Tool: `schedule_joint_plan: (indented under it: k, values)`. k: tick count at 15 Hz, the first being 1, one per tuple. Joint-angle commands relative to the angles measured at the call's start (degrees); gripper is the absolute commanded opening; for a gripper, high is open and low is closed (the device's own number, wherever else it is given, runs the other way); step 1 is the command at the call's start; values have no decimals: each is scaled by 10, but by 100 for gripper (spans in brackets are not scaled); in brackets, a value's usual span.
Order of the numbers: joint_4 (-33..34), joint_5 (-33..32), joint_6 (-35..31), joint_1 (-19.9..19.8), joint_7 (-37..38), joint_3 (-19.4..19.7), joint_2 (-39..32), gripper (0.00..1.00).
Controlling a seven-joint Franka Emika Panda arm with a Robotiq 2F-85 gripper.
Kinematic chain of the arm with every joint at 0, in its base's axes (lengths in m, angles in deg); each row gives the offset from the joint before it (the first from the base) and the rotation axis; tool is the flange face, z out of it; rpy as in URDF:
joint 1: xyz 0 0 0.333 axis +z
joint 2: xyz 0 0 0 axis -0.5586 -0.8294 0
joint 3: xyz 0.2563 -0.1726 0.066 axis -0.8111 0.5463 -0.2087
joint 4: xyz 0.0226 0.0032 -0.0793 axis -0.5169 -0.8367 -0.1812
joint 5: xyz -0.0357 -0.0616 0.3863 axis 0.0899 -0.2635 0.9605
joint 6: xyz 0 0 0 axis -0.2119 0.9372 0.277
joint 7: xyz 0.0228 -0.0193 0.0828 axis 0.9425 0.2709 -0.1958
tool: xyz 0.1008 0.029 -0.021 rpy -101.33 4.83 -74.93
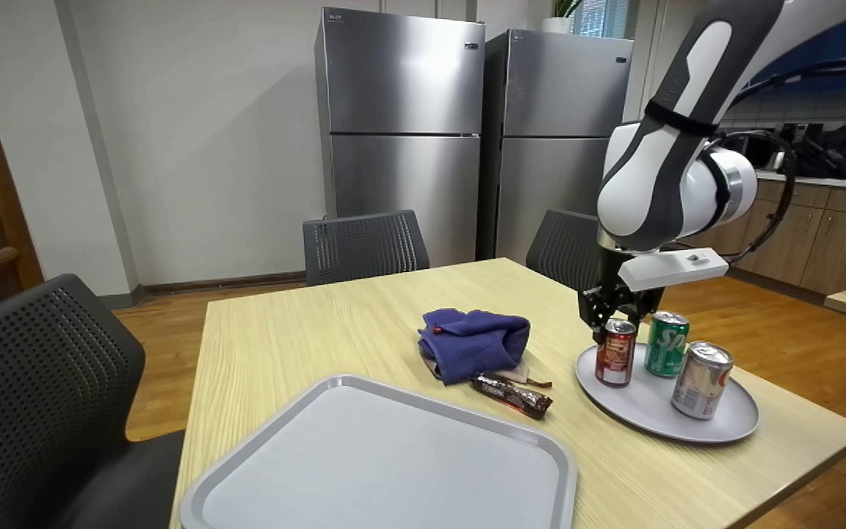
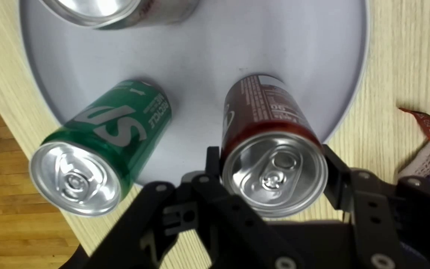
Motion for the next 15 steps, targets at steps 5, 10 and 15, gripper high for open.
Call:
schedule_joint_plan:
  k: [5, 10, 15]
  values:
    - [-34, -25, 24, 49, 23, 20, 66, 39]
    - [-51, -91, 39, 116, 88, 48, 113, 39]
    - [-43, -158, 85, 160, 163, 20, 140, 39]
